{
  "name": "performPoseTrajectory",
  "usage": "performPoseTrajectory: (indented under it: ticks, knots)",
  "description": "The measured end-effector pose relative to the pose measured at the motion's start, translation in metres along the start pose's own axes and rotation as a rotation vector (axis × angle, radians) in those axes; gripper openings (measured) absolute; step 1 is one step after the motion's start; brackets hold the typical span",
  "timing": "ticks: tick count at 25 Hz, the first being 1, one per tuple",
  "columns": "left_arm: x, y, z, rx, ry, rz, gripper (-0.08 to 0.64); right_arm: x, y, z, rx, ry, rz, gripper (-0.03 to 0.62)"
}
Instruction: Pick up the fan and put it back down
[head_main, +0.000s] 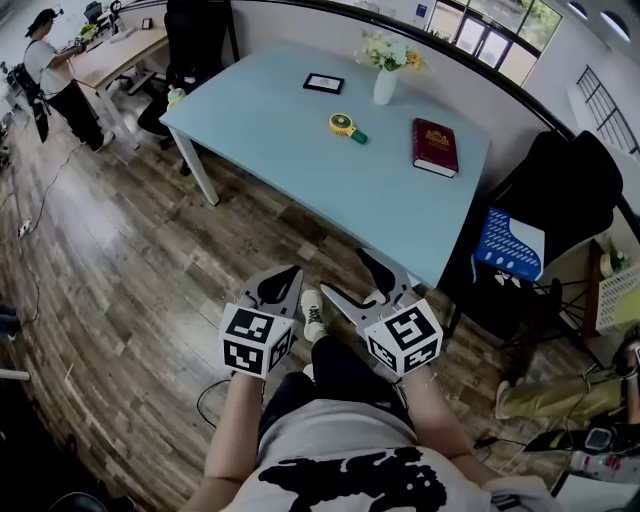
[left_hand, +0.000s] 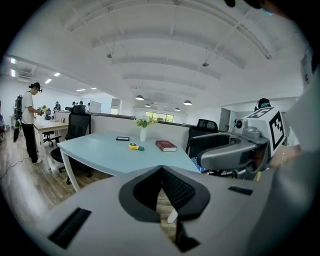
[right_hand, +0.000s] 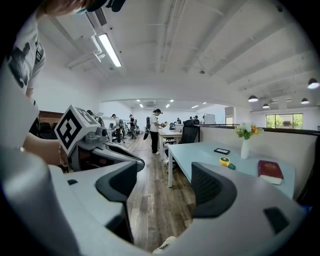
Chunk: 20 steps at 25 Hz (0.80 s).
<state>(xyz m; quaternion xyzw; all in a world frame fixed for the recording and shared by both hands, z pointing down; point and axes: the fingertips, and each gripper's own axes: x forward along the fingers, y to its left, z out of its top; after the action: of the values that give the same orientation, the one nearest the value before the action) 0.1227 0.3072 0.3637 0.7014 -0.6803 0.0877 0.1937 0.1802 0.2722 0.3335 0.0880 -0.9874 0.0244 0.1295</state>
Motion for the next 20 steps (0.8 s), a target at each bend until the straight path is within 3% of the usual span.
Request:
performPoseTrajectory:
  ticks: [6,20]
  knots:
    - [0.028,0.039,0.011,-0.027,0.007,0.028,0.011,0.048,-0.031,0.008,0.003,0.004,0.025,0.327]
    - [0.140,0.133,0.090,0.006,-0.002,0.039,0.011,0.164,-0.143,0.047,0.010,-0.023,0.035,0.327]
